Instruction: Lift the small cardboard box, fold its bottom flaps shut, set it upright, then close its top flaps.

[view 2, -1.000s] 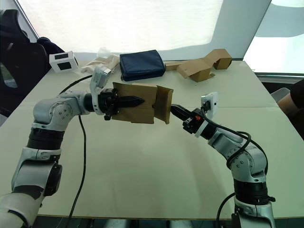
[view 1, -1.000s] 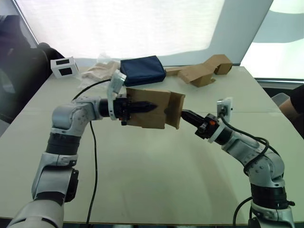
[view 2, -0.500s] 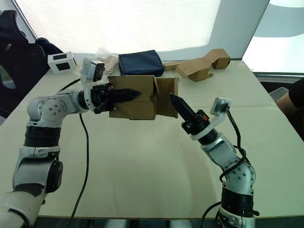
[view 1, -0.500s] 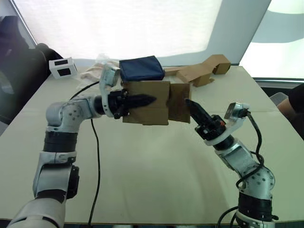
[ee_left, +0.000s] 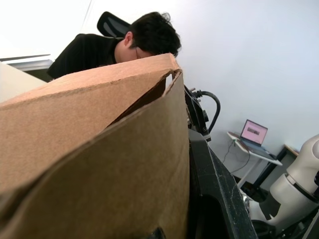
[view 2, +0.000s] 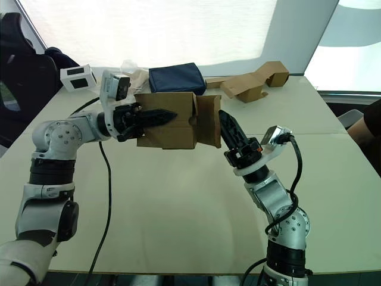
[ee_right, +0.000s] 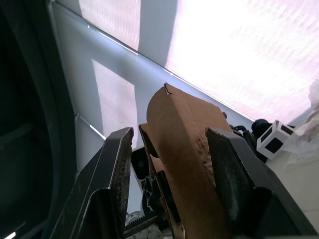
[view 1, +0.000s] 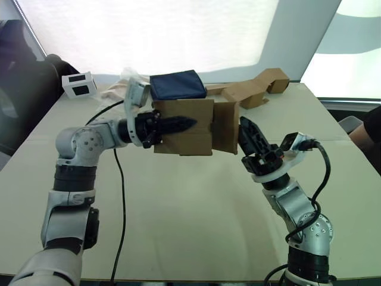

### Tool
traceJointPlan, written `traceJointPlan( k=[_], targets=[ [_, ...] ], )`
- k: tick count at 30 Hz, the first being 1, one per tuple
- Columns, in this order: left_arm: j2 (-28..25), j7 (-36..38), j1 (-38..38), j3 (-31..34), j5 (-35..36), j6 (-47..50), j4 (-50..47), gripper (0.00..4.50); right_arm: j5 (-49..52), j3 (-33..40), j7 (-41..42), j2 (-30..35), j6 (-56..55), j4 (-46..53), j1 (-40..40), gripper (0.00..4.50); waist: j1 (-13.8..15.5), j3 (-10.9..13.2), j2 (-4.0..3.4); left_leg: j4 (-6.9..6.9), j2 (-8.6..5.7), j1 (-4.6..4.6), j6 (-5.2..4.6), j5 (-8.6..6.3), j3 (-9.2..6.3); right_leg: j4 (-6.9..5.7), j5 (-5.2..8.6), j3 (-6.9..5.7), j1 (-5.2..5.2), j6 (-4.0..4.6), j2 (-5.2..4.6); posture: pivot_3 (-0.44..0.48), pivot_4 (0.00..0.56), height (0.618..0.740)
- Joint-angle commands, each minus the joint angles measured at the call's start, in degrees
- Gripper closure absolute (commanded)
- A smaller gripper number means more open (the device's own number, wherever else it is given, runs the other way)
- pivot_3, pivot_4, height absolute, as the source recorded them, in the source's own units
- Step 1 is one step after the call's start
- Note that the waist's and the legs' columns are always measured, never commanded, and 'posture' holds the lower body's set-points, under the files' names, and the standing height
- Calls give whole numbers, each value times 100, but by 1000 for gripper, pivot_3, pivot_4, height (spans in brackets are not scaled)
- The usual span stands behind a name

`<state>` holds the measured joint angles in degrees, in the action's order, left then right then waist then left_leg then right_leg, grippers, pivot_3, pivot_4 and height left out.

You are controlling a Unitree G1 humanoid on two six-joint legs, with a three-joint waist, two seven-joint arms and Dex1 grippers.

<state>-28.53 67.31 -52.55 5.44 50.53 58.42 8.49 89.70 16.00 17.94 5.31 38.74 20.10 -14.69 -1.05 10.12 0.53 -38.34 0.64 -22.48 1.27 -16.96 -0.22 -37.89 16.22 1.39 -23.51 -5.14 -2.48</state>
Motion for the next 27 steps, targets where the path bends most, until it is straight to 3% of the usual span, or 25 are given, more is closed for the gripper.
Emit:
traceJointPlan(
  k=[1,2,27],
  targets=[
    [-6,-36,-46,138,113,-42,-151,4500,205,-82,-16,-9,-77,223,32,2860,1,0,0,0,0,0,0,0,0,0,0,0,0,0,0,0,150,740],
    [-4,-46,-42,143,119,-39,-158,4500,218,-101,-11,-4,-77,223,53,3205,3,0,0,0,0,0,0,0,0,0,0,0,0,0,0,0,150,740],
    [30,-17,30,30,90,-117,-198,4500,-493,-725,-57,-49,-308,327,162,3205,3,0,0,0,0,0,0,0,1,1,0,1,0,0,0,0,150,740]
  ],
)
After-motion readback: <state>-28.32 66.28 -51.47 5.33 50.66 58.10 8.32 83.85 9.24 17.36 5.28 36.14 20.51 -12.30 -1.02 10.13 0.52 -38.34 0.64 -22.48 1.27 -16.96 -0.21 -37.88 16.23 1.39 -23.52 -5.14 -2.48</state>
